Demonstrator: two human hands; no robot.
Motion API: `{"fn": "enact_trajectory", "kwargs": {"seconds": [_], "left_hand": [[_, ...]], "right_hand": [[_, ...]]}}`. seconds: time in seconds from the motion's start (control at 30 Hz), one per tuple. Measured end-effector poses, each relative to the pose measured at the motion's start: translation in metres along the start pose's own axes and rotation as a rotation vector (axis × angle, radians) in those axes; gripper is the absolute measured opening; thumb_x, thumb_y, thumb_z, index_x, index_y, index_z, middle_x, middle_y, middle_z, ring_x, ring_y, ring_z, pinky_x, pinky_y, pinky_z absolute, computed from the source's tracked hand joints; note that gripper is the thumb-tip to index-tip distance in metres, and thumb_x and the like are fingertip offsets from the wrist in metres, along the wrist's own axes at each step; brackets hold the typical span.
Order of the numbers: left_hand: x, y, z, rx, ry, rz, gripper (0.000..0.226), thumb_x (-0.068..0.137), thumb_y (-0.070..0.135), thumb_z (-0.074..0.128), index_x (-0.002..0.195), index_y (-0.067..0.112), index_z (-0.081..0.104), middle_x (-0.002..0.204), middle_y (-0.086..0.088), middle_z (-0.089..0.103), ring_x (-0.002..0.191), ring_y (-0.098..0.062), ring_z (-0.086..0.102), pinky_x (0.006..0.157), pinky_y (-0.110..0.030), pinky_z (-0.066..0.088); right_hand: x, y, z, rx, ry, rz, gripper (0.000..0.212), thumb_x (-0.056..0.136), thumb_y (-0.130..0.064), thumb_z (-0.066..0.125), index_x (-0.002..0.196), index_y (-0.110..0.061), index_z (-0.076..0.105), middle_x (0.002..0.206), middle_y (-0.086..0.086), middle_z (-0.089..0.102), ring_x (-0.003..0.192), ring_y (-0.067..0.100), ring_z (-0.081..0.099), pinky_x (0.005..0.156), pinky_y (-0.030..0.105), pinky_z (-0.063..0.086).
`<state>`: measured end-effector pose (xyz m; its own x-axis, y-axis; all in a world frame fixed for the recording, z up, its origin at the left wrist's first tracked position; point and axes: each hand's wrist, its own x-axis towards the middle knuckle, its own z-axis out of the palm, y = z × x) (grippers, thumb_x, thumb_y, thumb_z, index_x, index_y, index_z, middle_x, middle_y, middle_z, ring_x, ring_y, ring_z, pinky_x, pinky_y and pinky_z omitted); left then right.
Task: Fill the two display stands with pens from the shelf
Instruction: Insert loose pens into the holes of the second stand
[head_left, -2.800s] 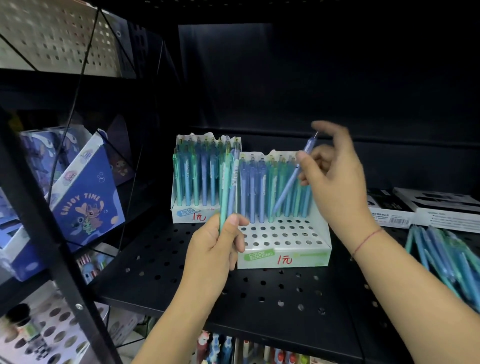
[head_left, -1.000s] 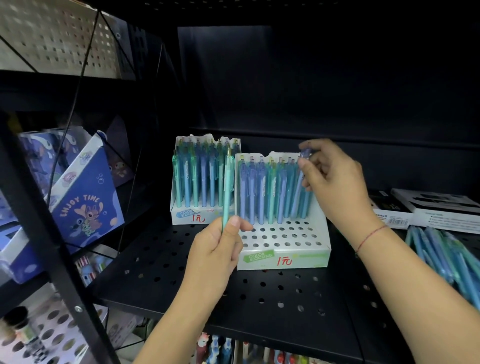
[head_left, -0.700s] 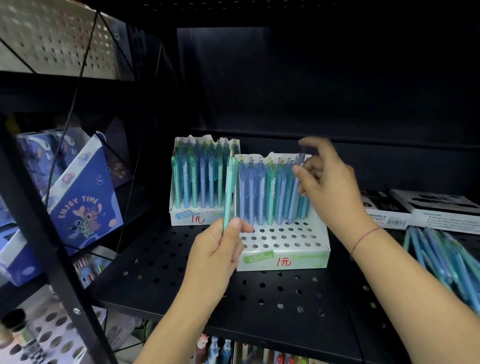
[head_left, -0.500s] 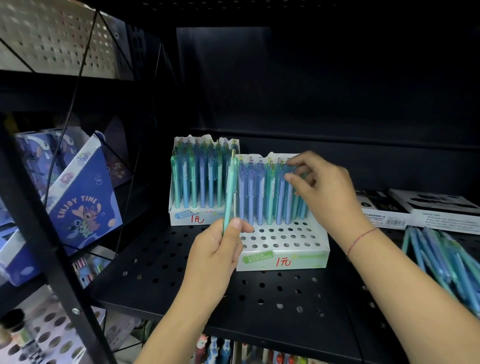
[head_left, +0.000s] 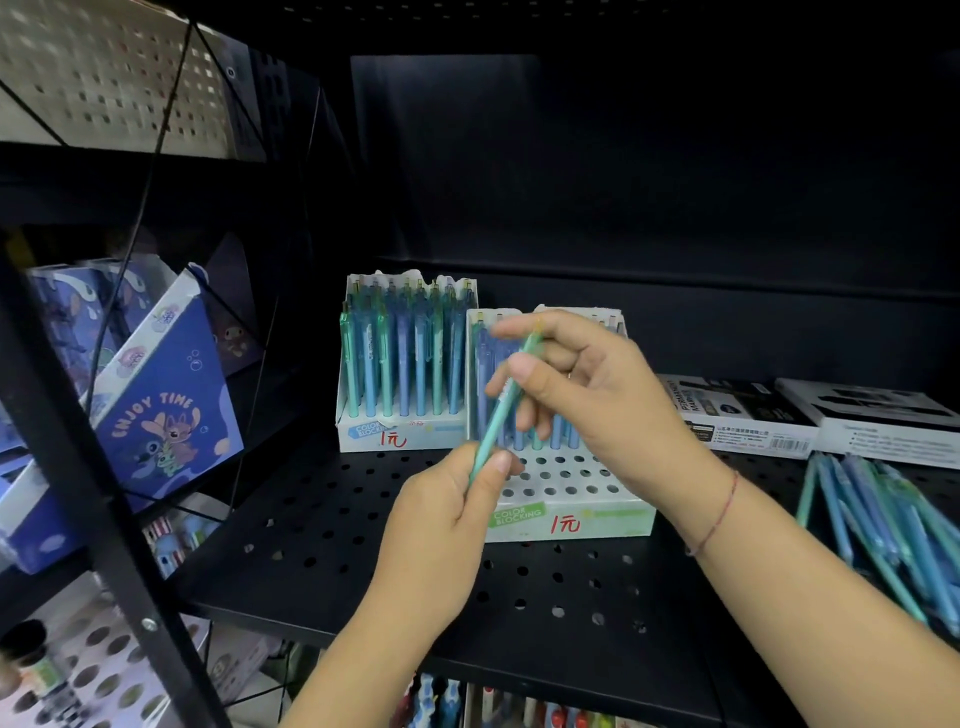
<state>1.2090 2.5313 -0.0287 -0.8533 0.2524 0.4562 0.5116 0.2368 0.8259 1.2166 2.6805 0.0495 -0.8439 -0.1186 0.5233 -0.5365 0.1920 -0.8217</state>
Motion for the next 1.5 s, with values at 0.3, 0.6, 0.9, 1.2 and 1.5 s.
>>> {"fn": "enact_trajectory", "kwargs": {"seconds": [0.3, 0.6, 0.9, 1.2, 1.5], "left_hand": [[0.006, -0.006, -0.002, 0.101, 0.088, -0.105, 0.054, 0.087, 0.04, 0.063, 0.131, 0.049, 0.032, 0.111, 0.018, 0.041, 0.093, 0.001, 0.046, 0.073, -0.015, 0.04], [0.007, -0.011, 0.0, 0.114, -0.032, -0.207, 0.071, 0.09, 0.042, 0.059, 0.147, 0.045, 0.018, 0.116, 0.016, 0.04, 0.086, -0.002, 0.049, 0.068, -0.015, 0.039], [0.007, -0.013, 0.001, 0.09, -0.022, -0.22, 0.07, 0.09, 0.04, 0.06, 0.147, 0.045, 0.02, 0.116, 0.015, 0.042, 0.084, -0.004, 0.049, 0.069, -0.015, 0.039], [0.008, -0.013, 0.0, 0.085, -0.032, -0.227, 0.07, 0.09, 0.039, 0.06, 0.148, 0.043, 0.021, 0.115, 0.012, 0.042, 0.083, -0.006, 0.049, 0.069, -0.017, 0.038], [0.01, -0.016, -0.001, 0.082, -0.037, -0.23, 0.07, 0.09, 0.04, 0.06, 0.148, 0.041, 0.02, 0.121, 0.009, 0.042, 0.088, -0.006, 0.05, 0.074, -0.024, 0.039]], "right_hand": [[0.007, 0.0, -0.052, -0.482, 0.522, -0.102, 0.025, 0.092, -0.017, 0.059, 0.113, -0.026, 0.051, 0.077, 0.0, 0.069, 0.063, 0.013, 0.063, 0.065, 0.033, 0.056], [0.009, 0.013, -0.058, -0.76, 0.464, -0.08, 0.021, 0.091, -0.02, 0.062, 0.111, -0.021, 0.058, 0.086, 0.003, 0.066, 0.07, 0.015, 0.061, 0.069, 0.029, 0.051], [0.012, 0.024, -0.059, -0.8, 0.383, -0.017, 0.011, 0.091, -0.021, 0.062, 0.101, -0.019, 0.065, 0.075, -0.001, 0.06, 0.066, 0.014, 0.058, 0.065, 0.031, 0.052], [0.014, 0.021, -0.06, -0.841, 0.367, 0.018, 0.007, 0.088, -0.022, 0.066, 0.091, -0.021, 0.072, 0.081, 0.001, 0.06, 0.066, 0.005, 0.047, 0.063, 0.017, 0.041], [-0.018, -0.018, -0.146, -0.785, 0.361, 0.419, 0.013, 0.087, -0.024, 0.068, 0.089, -0.011, 0.068, 0.072, 0.007, 0.063, 0.058, 0.015, 0.054, 0.048, 0.022, 0.043]]}}
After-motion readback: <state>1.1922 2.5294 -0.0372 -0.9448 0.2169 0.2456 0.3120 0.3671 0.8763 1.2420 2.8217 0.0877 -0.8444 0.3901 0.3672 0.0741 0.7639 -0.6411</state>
